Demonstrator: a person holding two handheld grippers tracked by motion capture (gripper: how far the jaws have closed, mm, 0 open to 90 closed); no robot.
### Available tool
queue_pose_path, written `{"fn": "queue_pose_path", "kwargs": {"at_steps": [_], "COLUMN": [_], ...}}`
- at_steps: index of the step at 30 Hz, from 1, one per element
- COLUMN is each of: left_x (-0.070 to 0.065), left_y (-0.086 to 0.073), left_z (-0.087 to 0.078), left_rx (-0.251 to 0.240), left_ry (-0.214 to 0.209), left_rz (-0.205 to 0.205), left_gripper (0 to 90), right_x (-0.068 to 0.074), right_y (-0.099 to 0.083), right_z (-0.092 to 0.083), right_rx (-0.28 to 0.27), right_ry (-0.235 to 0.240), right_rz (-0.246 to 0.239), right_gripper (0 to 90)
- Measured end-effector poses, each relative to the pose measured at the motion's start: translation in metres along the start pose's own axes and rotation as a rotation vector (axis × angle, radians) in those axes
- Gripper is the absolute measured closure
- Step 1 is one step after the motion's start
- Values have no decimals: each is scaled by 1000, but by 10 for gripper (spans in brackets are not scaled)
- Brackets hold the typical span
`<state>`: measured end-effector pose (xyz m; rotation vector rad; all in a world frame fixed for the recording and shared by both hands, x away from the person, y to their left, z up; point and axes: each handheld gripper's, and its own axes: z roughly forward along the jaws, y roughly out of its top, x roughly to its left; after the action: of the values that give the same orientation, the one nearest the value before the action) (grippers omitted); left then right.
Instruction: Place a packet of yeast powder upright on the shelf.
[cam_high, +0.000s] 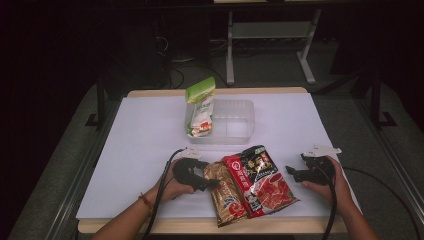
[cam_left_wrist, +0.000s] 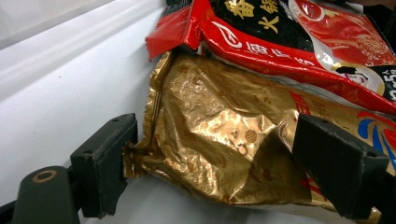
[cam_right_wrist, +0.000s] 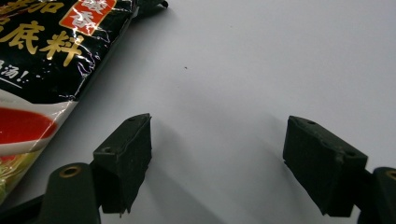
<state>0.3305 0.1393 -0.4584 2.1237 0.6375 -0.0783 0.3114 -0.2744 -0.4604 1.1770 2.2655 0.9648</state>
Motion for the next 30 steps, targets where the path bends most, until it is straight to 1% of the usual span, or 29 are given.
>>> {"fn": "queue_pose_path", "kwargs": {"at_steps": [1, 2, 4, 5, 6, 7, 8, 9, 10, 11, 12, 14, 15, 16, 17, 18, 19, 21, 22, 24, 27, 28, 29, 30], "left_x": [0, -1, -1, -3, -3, -4, -5, -5, -6, -6, -6, -3, -3, -3, -3, -4, -4, -3, -2, -3, -6, -7, -8, -9], "left_y": [0, 0, 1, 3, 3, 4, 4, 5, 4, 4, 5, 4, 4, 4, 4, 4, 3, 3, 2, 3, 5, 6, 7, 8], "left_z": [0, 0, 1, 1, 1, 1, 0, 0, 0, 0, -2, -4, -4, -5, -5, -6, -8, -9, -11, -12, -20, -23, -29, -34], "left_rx": [0, 6, 15, 30, 30, 40, 44, 50, 52, 52, 52, 45, 45, 38, 40, 36, 22, 14, -6, -13, -48, -64, -98, -121], "left_ry": [0, 4, 8, 15, 15, 16, 11, -9, -26, -22, -10, -5, -5, 2, 13, 24, 41, 40, 39, 42, 40, 43, 37, 38], "left_rz": [0, 10, 8, 22, 22, 23, 24, 23, 9, 6, 6, -12, -12, -7, 3, 10, 11, 6, 3, 7, 20, 17, 21, 19], "left_gripper": [138, 138, 143, 154, 164, 195, 246, 332, 332, 360, 435, 531, 571, 608, 608, 684, 730, 782, 806, 823, 839, 845, 854, 858], "right_x": [0, 0, 0, 0, 0, 0, 0, 0, 0, 0, 0, 0, 0, 0, 0, 0, 0, 0, 0, -1, -1, -1, -1, -1], "right_y": [0, 0, 0, 0, 0, 0, 0, 0, 0, 0, 0, 0, 0, 0, 0, 0, 0, 0, 0, 0, 0, 0, 0, 0], "right_z": [0, 0, 0, 0, 0, 0, 0, 0, 0, 0, 0, 0, 0, 0, 0, 0, 0, 0, 0, 0, 0, 0, 0, 0], "right_rx": [0, 1, 2, 2, 2, 2, 2, 2, 2, 2, 2, 3, 3, 3, 3, 3, 3, 3, 2, 3, 3, 3, 3, 3], "right_ry": [0, 0, 2, 2, 2, 2, 2, 2, 2, 2, 3, 4, 4, 4, 4, 5, 6, 6, 7, 8, 9, 10, 11, 12], "right_rz": [0, 0, 2, 1, 1, 2, 2, 3, 3, 3, 3, 3, 3, 3, 3, 3, 3, 3, 2, 1, 1, 1, 1, 1], "right_gripper": [228, 228, 228, 228, 228, 228, 228, 228, 228, 228, 228, 230, 230, 230, 230, 231, 232, 232, 233, 233, 233, 233, 234, 234]}}
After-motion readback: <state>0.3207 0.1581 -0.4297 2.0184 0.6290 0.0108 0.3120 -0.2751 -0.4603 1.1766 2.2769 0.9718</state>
